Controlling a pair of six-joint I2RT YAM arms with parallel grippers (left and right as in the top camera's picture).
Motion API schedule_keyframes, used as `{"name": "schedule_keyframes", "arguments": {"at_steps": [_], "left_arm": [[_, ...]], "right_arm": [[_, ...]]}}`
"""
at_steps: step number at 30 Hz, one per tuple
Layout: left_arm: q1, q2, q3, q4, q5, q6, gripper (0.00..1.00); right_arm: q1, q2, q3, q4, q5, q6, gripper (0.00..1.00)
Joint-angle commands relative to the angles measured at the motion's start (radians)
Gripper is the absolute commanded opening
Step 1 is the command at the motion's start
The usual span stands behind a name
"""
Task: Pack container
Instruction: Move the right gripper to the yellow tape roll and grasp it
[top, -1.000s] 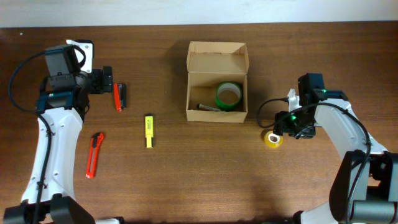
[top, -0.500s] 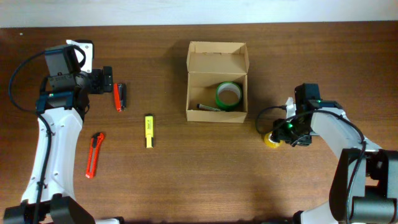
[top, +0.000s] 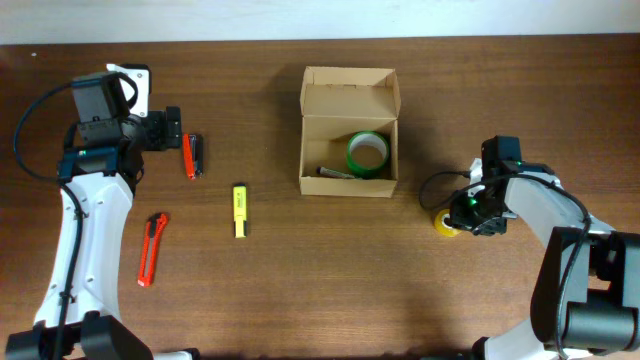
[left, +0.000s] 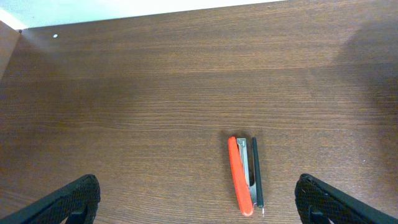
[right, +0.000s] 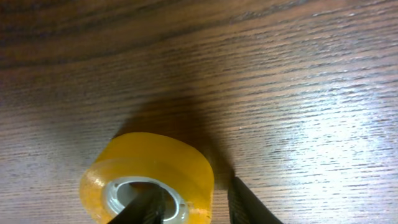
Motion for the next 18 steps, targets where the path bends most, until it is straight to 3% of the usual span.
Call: {"name": "schedule_keyframes", "arguments": {"at_steps": [1, 4, 13, 18], "left_arm": [[0.005, 0.011, 0.020, -0.003, -0.007, 0.017, 0.99], [0.005, 0.011, 0.020, -0.003, -0.007, 0.017, 0.99], [0.005, 0.011, 0.020, -0.002, -0.008, 0.017, 1.00], [0.005, 0.011, 0.020, 0.009, -0.007, 0.017, 0.99]], "right_arm": [[-0.005, 0.016, -0.006, 0.005, 0.034, 0.019, 0.26], [-0.005, 0.016, -0.006, 0.006, 0.034, 0.019, 0.04], [-0.005, 0.011, 0.001, 0.008, 0.029, 0.018, 0.04], [-0.005, -0.035, 0.107, -0.064, 0.026, 0.003, 0.04]]}}
